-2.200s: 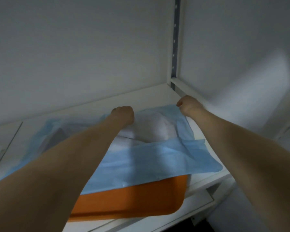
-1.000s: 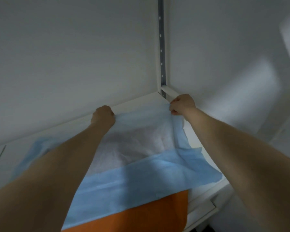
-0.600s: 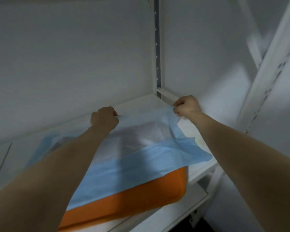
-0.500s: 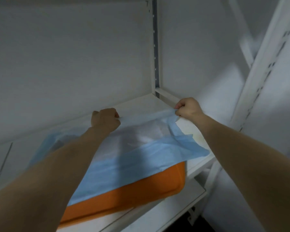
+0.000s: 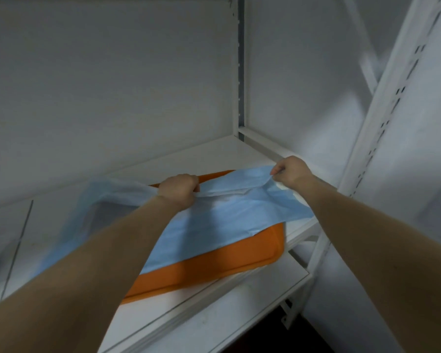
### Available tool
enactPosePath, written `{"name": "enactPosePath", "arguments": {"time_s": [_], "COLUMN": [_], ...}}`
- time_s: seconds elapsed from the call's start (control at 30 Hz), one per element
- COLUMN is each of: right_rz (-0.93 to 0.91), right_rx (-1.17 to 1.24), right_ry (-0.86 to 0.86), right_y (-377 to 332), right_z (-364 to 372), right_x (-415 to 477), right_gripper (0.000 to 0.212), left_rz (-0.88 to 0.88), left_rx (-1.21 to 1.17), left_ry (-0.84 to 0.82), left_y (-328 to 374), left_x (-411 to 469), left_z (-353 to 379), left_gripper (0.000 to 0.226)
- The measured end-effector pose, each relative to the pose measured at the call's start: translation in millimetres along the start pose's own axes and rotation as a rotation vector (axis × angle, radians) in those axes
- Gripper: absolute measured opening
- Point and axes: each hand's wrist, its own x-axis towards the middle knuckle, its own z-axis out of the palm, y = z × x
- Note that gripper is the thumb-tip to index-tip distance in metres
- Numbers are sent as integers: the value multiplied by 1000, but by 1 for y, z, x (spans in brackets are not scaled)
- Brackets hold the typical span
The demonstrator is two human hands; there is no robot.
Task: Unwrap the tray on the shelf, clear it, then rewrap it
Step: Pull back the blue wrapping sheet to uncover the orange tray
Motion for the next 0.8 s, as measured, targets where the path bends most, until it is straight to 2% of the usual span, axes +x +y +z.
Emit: {"name": "enactPosePath", "arguments": {"time_s": [0.2, 0.33, 0.47, 0.53, 0.6, 0.67, 0.73, 0.8], "right_rz": [-38, 18, 102, 100, -34, -189, -295, -378], "right_rx": [104, -19, -229, -381, -507, -438, -251, -137], "right_ry": [124, 58, -166, -103, 45, 55, -107, -291], "right_y": [-17, -6, -1, -9, -22, -40, -60, -82], "right_z": [-3, -1, 6, 5, 5, 11, 23, 37], "right_x": [15, 19, 21, 20, 21, 27, 32, 32], "right_gripper": [20, 20, 22, 28, 30, 27, 25, 25], "left_rz": [-182, -90, 48, 85, 101, 102, 74, -4], "left_rx": [-86, -37, 150, 150, 93, 33, -24, -61], "left_ry": [205, 67, -59, -93, -143, -159, -99, -67], "left_y": [2, 5, 9, 7, 5, 0, -8, -19], "left_x": [14, 11, 11, 13, 15, 17, 19, 20], "left_z": [-13, 0, 22, 23, 19, 13, 8, 5], "left_gripper": [28, 24, 19, 20, 23, 38, 50, 46]}}
